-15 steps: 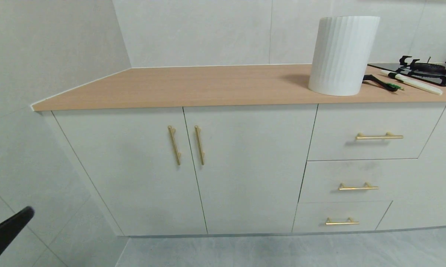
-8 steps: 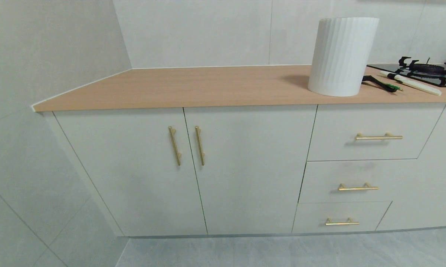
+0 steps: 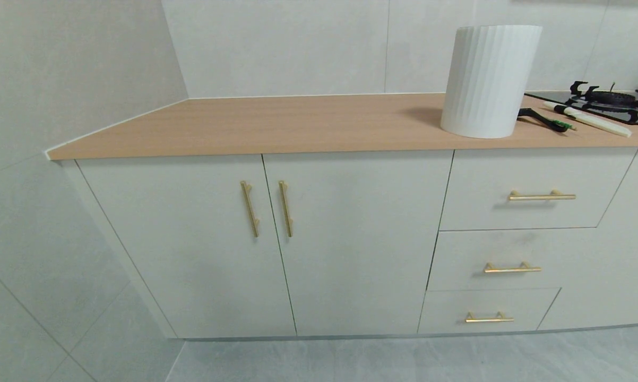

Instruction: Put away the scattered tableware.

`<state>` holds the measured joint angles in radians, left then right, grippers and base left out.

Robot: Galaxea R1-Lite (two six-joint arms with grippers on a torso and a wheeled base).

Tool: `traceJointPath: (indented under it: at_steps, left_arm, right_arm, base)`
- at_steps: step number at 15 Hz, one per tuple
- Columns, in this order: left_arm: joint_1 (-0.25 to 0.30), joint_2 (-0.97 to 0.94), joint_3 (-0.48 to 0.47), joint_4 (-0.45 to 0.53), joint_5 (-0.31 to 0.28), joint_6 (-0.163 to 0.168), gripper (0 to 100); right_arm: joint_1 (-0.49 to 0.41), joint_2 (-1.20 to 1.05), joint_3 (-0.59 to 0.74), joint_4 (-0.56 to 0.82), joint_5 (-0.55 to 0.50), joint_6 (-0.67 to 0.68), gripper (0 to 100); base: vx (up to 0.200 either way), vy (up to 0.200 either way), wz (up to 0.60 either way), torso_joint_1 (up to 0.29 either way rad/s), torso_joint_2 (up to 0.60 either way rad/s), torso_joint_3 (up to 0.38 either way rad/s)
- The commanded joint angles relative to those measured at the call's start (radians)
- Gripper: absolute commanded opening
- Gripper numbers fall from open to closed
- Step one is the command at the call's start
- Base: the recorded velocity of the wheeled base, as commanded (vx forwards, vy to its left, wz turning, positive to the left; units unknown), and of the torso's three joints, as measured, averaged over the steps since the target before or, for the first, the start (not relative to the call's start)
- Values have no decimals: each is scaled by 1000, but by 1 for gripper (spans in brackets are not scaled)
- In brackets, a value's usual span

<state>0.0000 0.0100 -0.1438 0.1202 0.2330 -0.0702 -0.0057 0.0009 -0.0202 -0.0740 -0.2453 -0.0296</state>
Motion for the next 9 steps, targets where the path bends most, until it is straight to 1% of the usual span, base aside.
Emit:
traceJointPath:
  at_steps: [1, 2, 3, 4, 5, 6, 7, 9]
  left_arm:
    - [2, -10, 90, -45, -83, 35, 100]
    - [2, -10, 95, -54, -96, 36, 100]
    - [2, -10, 102, -82, -158, 41, 100]
    - [2, -10, 101, -82, -181, 53, 100]
    - [2, -10, 104, -82, -198, 87, 100]
    - [2, -10, 144, -113, -205, 138, 100]
    - [0, -10, 144, -120, -208, 144, 100]
    - [-2, -10, 144, -119, -208, 127, 100]
  right_arm:
    - [0, 2, 20, 14, 26, -7, 100]
    - [0, 2, 20, 13, 35, -9, 100]
    - [1, 2, 20, 13, 100, -7, 100]
    - [1, 2, 20, 13, 153, -9, 100]
    - [1, 2, 20, 13, 178, -9, 100]
    - [3, 1, 20, 33, 213, -18, 100]
    - [4, 2, 20, 73, 258, -43, 100]
    - [3, 2, 20, 57, 274, -49, 100]
  base:
    - [0, 0, 0, 0, 0, 0]
    - [0, 0, 0, 0, 0, 0]
    - [0, 0, 0, 0, 0, 0]
    - [0, 0, 0, 0, 0, 0]
    - [0, 0, 0, 0, 0, 0]
    - [0, 0, 0, 0, 0, 0]
    - [0, 0, 0, 0, 0, 0]
    - [0, 0, 0, 0, 0, 0]
